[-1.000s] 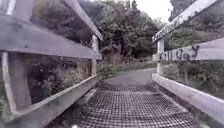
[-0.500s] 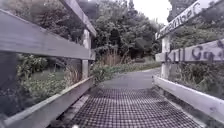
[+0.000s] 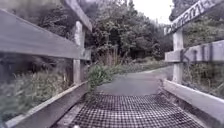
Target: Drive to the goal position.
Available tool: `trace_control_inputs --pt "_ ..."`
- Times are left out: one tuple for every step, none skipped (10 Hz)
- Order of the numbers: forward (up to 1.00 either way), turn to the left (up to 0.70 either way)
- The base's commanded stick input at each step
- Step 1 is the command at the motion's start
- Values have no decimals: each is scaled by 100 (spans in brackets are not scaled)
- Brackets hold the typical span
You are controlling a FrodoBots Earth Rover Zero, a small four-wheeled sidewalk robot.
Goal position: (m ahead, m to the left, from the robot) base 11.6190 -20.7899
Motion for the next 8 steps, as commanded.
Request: trace_control_inputs --pt "85 1" --pt "85 1" --pt "85 -2" --pt "85 -5" --pt "85 -33" --pt "85 -33" --pt "85 -33" --pt "85 -33"
